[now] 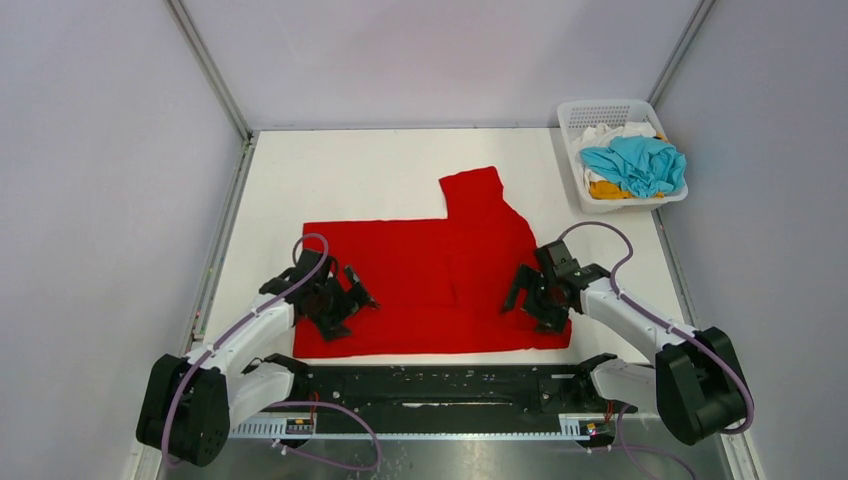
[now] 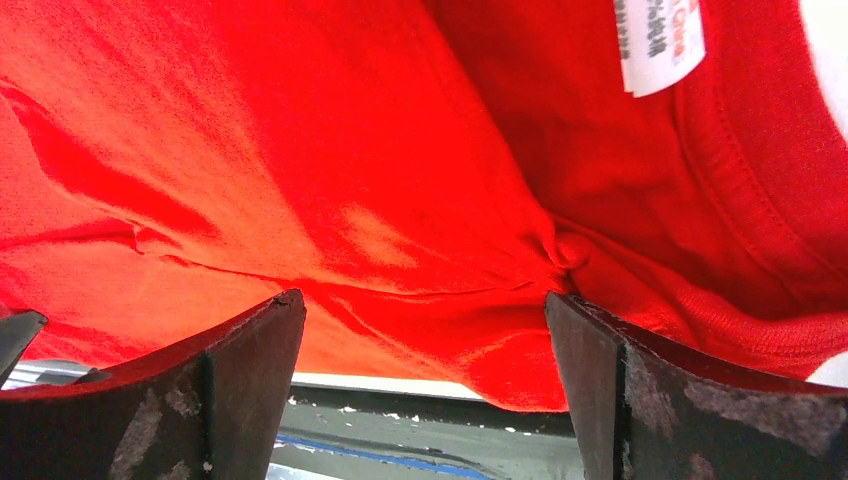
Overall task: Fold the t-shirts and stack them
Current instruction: Fold the flattened tshirt in 1/3 of the way
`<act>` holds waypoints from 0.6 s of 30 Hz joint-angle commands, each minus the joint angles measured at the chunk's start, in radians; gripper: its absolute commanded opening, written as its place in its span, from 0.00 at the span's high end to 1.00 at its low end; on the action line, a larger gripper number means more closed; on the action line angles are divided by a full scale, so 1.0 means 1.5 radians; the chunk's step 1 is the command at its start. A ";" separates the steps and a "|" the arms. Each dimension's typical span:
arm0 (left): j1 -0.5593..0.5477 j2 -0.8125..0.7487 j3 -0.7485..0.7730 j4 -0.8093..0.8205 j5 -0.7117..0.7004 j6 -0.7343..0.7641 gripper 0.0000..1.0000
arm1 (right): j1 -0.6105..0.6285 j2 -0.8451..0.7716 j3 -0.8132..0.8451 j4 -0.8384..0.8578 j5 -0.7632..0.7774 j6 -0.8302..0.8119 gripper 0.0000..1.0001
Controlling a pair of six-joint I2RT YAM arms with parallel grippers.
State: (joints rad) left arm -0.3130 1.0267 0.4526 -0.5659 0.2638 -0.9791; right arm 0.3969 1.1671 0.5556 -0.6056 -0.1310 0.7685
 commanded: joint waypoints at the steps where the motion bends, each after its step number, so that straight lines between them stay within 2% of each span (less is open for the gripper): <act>1: -0.001 0.010 0.033 -0.082 -0.070 0.009 0.01 | -0.004 -0.030 -0.031 -0.061 0.010 0.034 0.00; 6: 0.000 0.008 0.129 -0.136 -0.142 0.024 0.01 | -0.004 -0.054 -0.001 -0.058 0.051 0.022 0.01; 10: 0.005 0.038 0.243 -0.223 -0.337 0.030 0.01 | -0.004 -0.072 0.078 -0.038 0.075 -0.040 0.00; 11: 0.013 0.049 0.266 -0.228 -0.362 0.032 0.01 | -0.004 -0.075 0.098 -0.031 0.082 -0.058 0.00; 14: 0.066 0.102 0.330 -0.194 -0.363 0.065 0.01 | -0.004 -0.080 0.156 -0.029 0.141 -0.098 0.01; 18: 0.168 0.202 0.411 -0.155 -0.292 0.127 0.01 | -0.004 -0.084 0.194 -0.011 0.184 -0.132 0.01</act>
State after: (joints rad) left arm -0.1707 1.2160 0.9695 -0.8406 -0.1707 -0.8818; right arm 0.3958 1.0676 0.7788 -0.6613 0.0341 0.6579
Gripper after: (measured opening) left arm 0.989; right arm 0.993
